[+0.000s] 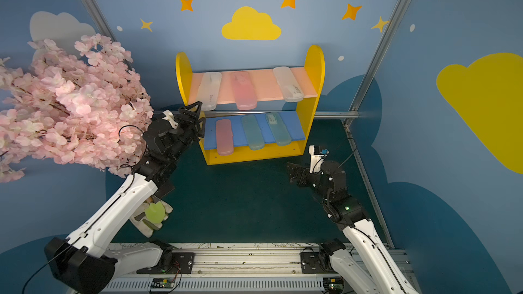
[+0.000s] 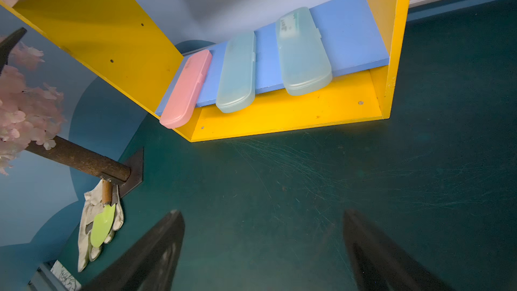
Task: Remove the pencil cases from the shelf
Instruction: Pick up the pencil case from the shelf.
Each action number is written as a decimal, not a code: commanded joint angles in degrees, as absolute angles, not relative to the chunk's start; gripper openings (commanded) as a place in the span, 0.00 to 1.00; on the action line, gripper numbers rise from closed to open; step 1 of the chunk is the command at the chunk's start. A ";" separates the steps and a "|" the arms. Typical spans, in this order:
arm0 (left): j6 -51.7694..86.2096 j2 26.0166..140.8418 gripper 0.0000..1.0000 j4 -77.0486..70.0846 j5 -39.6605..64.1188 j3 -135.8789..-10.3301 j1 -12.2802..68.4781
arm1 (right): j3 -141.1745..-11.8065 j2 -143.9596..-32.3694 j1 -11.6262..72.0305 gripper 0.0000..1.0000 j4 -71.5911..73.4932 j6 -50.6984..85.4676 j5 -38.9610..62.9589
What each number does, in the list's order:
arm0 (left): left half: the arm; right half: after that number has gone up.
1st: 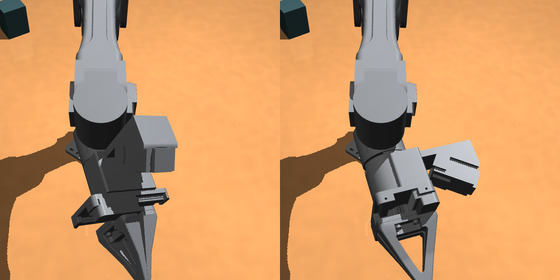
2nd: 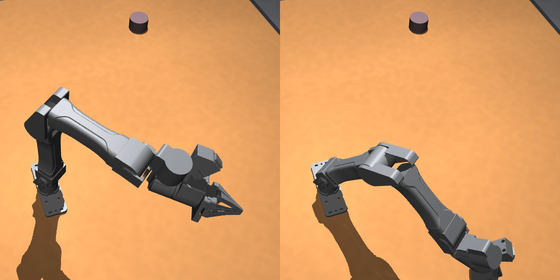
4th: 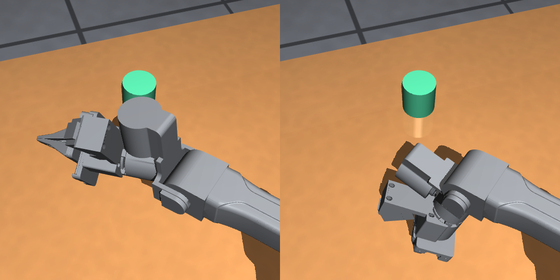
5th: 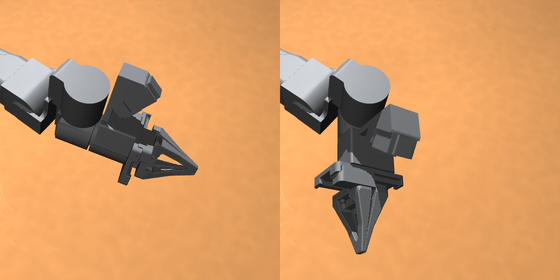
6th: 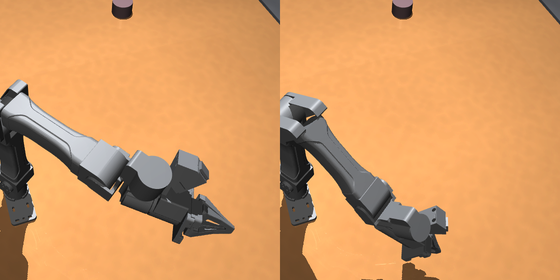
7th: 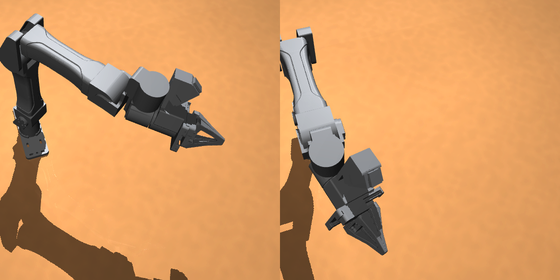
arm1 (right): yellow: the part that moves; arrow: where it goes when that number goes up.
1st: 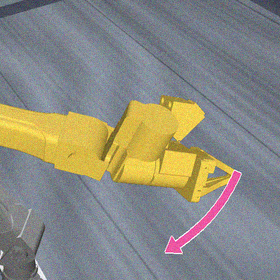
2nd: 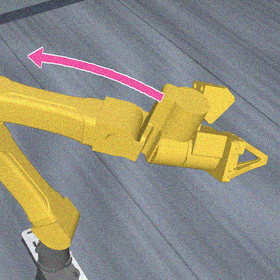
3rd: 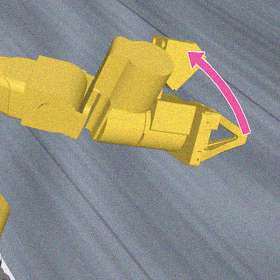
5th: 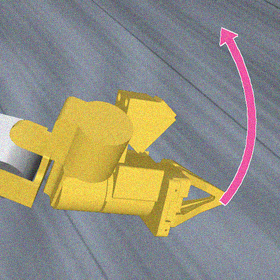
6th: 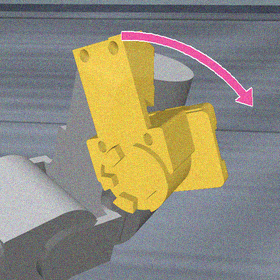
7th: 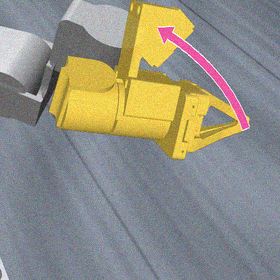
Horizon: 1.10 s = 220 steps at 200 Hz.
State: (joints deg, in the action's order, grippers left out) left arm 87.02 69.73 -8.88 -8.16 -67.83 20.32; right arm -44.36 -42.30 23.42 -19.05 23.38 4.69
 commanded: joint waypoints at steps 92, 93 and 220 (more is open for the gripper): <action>87.44 74.44 0.60 -10.54 -3.34 -72.59 18.12 | -43.08 -40.41 23.70 0.89 -16.26 24.08 1.58; 87.40 74.44 0.60 -10.50 -3.38 -72.64 18.11 | -43.07 -40.42 23.72 0.89 -16.30 24.04 1.58; 87.30 75.56 0.40 -10.72 -3.69 -73.48 17.57 | -43.11 -39.34 23.71 0.88 -16.77 24.08 0.62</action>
